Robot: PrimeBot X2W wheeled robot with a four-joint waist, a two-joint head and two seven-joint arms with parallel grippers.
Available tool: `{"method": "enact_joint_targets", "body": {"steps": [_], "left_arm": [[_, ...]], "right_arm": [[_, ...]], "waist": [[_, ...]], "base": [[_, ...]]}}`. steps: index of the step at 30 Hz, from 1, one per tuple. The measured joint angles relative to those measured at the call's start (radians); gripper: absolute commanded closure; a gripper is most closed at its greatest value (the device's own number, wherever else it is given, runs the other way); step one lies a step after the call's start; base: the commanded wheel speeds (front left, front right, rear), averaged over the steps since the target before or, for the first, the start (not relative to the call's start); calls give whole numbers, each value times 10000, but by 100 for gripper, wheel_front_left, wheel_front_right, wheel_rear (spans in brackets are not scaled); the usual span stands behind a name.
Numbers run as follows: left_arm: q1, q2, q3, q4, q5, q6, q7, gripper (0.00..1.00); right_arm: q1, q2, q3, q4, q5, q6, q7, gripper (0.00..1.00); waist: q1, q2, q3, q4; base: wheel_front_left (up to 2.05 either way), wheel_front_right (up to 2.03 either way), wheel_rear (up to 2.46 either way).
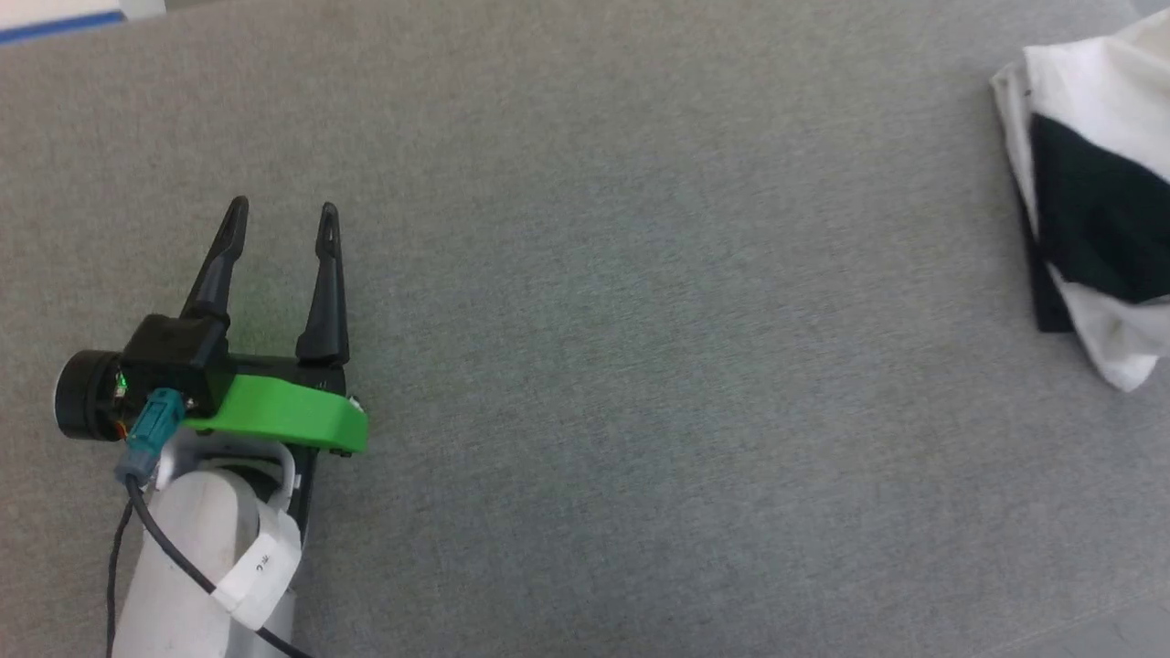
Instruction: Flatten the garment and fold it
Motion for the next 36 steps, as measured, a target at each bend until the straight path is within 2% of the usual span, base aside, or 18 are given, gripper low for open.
{"method": "enact_joint_targets", "body": {"steps": [2,3,4,5,12,15,17,20,27,33,36], "left_arm": [[1,17,8,-29,0,8,0,0],[4,21,4,-23,-2,10,0,0],[5,19,-2,-12,-2,13,-10,0],[9,12,-21,33,-4,17,-21,0],[228,-339,-151,769,-213,88,-508,0],[529,-506,-205,1168,-326,88,-677,0],[719,-566,-247,1379,-393,90,-748,0],[1075,-692,-316,1699,-481,96,-890,0],[1541,-857,-341,2029,-754,161,-999,0],[1703,-968,-474,2322,-830,184,-1041,0],[1872,-1043,-523,2474,-938,182,-1070,0]], "right_arm": [[-74,117,-414,211,-197,0,-109,100],[-91,196,-614,320,-293,0,-188,87],[-95,249,-738,407,-403,0,-272,40],[-96,318,-909,489,-508,0,-407,0],[179,721,-2303,683,-548,0,-1536,0],[711,788,-2685,617,-197,0,-2184,0],[1078,907,-2882,414,115,0,-2550,0],[1832,1417,-3166,-441,771,-2,-3126,0],[3803,2702,-2815,-3022,2481,-2,-3764,0],[5633,3722,-2015,-5110,2909,-2,-3902,0],[6403,3940,-1467,-5751,3106,-2,-4140,0]], "waist": [[0,0,122,99],[-1,0,155,162],[-1,0,169,214],[0,0,163,272],[-1,0,-494,534],[-2,0,-1006,658],[-2,0,-1322,742],[-3,0,-1972,949],[-3,0,-3189,1510],[-3,0,-3932,2152],[-3,0,-4282,2434]], "base": [[0,0,0],[0,0,0],[0,0,0],[0,0,0],[0,0,0],[0,0,0],[0,0,0],[0,0,0],[0,0,0],[0,0,0],[0,0,0]]}}
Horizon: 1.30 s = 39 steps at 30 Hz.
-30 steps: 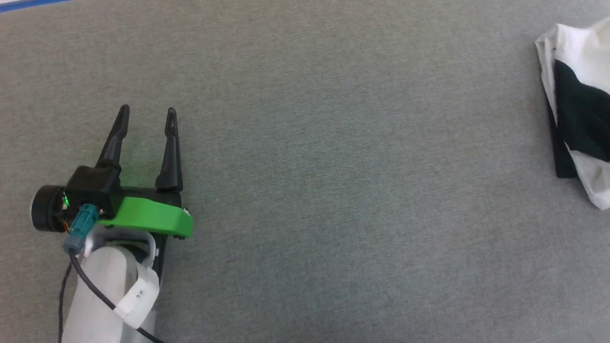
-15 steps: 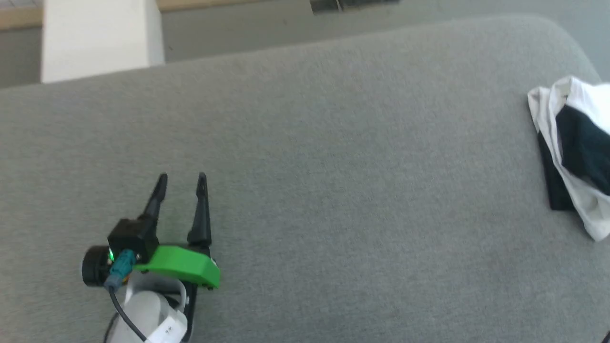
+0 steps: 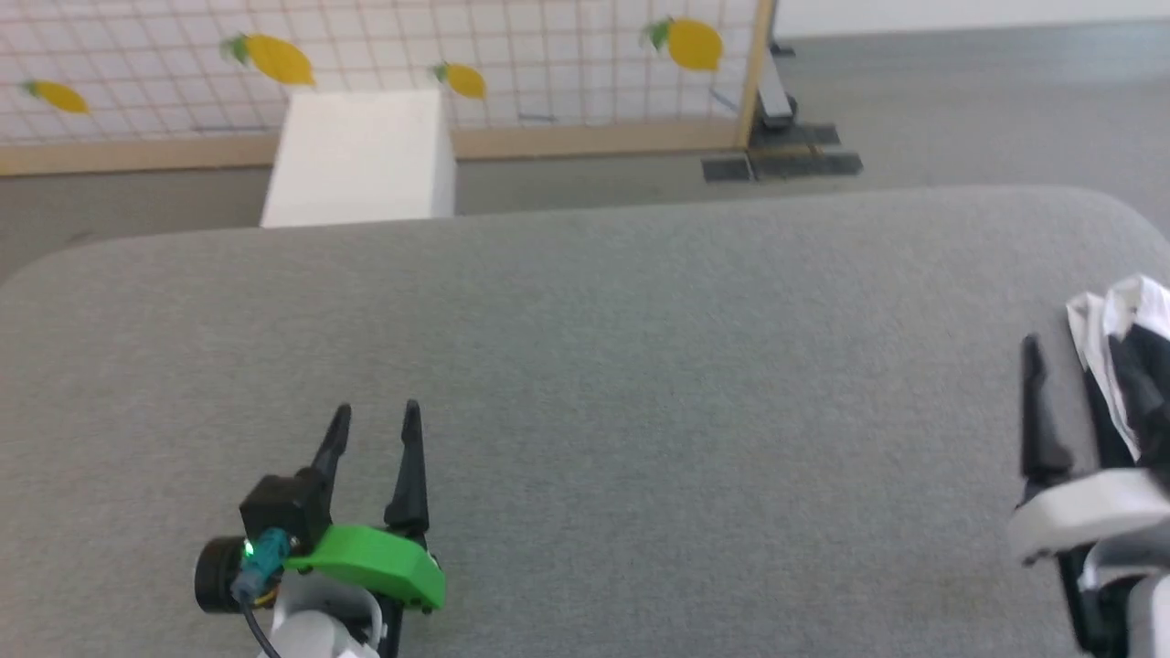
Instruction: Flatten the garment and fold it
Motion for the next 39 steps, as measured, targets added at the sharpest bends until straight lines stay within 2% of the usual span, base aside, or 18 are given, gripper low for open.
{"method": "enact_joint_targets", "body": {"steps": [5,14,31,32,39], "left_arm": [[156,-44,-142,282,-82,-54,-2,0],[359,-63,-221,454,-96,-155,-2,0],[608,-102,-201,564,-169,-155,-2,0],[608,-104,-190,571,-215,-155,0,100],[603,-94,-198,568,-211,-155,2,100]], "right_arm": [[862,326,671,-610,102,0,-56,0],[1817,481,1172,-756,267,0,-176,0],[2025,495,1296,-828,708,0,-111,0],[2024,493,1302,-825,715,0,-111,100],[2024,493,1298,-815,711,0,-111,100]], "waist": [[0,0,-479,468],[0,0,-1040,1031],[0,0,-1195,1005],[0,0,-1201,997],[0,0,-1197,992]], "base": [[0,0,0],[0,0,0],[0,0,0],[0,0,0],[0,0,0]]}}
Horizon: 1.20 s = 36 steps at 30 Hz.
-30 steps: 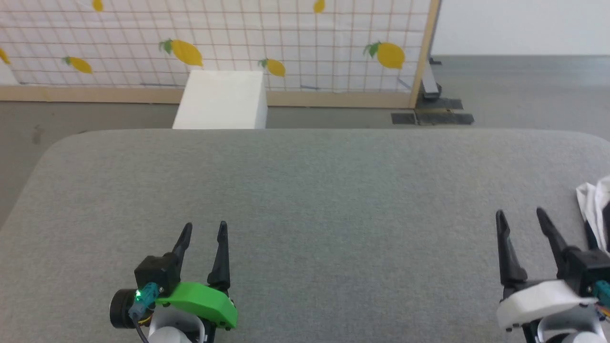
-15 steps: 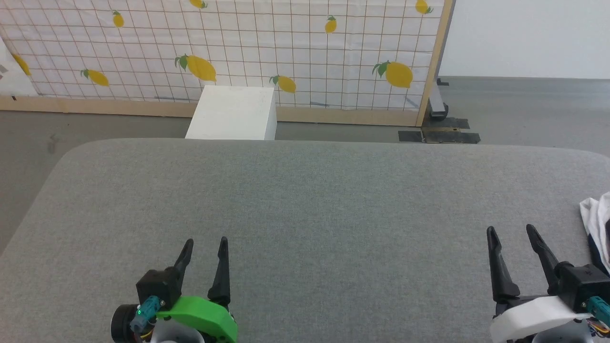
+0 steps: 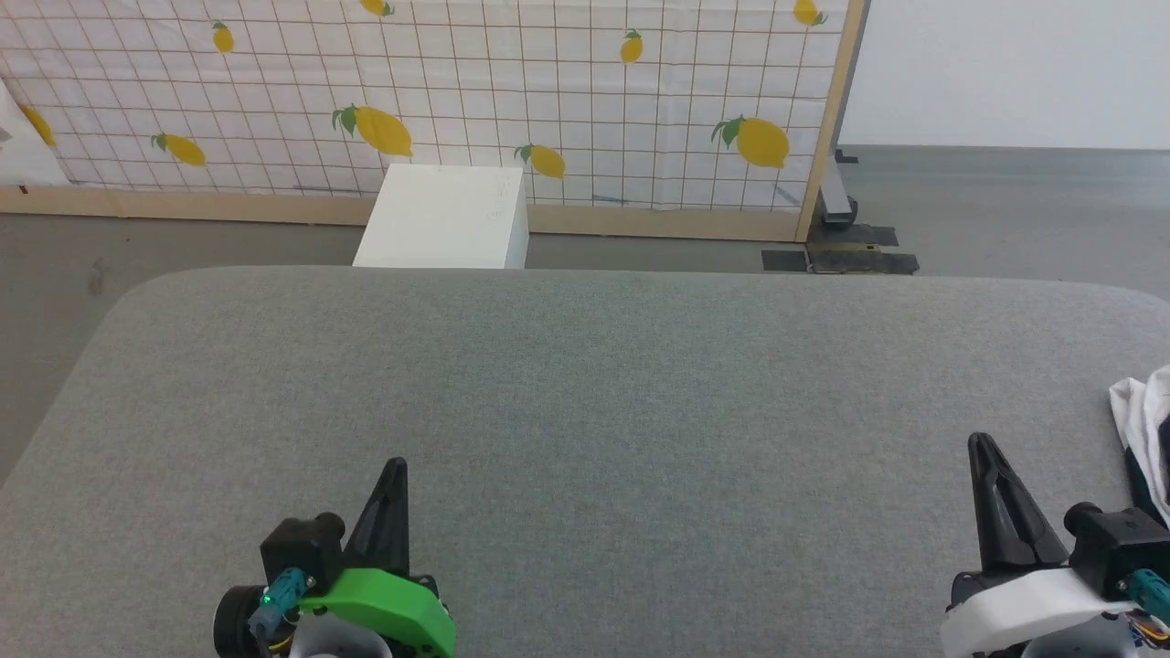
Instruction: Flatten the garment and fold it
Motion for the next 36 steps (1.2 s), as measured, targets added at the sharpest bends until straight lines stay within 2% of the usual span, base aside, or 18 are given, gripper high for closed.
{"method": "enact_joint_targets", "body": {"steps": [36], "left_arm": [[3,-2,261,-656,458,73,617,100]], "right_arm": [[-92,0,224,48,-142,0,249,100]], "waist": [[0,0,172,-121]], "base": [[0,0,0]]}}
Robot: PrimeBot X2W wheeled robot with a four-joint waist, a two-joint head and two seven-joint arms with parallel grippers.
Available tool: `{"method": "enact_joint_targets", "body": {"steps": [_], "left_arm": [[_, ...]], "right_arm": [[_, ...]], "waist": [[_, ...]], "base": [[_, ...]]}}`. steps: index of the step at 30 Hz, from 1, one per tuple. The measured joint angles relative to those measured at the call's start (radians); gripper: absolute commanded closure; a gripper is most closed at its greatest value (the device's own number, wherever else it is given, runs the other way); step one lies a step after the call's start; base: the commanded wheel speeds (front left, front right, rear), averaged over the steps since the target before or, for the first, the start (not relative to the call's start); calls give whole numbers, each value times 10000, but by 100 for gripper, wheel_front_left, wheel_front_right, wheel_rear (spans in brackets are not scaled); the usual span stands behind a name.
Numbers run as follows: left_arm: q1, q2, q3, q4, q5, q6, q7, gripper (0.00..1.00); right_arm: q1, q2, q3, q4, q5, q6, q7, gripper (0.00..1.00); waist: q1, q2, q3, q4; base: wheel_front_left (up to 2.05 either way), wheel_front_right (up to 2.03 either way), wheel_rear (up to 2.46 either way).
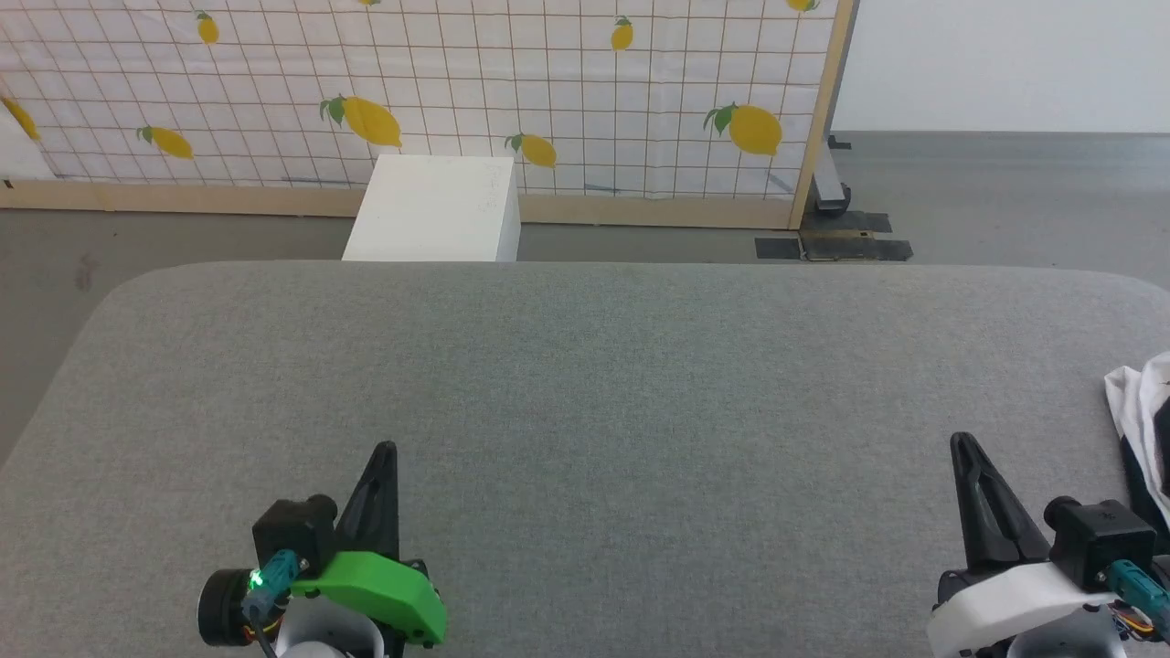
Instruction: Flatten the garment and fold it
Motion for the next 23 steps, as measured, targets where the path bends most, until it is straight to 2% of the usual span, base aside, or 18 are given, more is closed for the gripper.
{"method": "enact_joint_targets", "body": {"steps": [23], "left_arm": [[39,-13,247,-665,593,121,616,100]], "right_arm": [[-257,0,222,65,-140,0,238,100]], "waist": [[1,0,162,-114]], "base": [[0,0,0]]}}
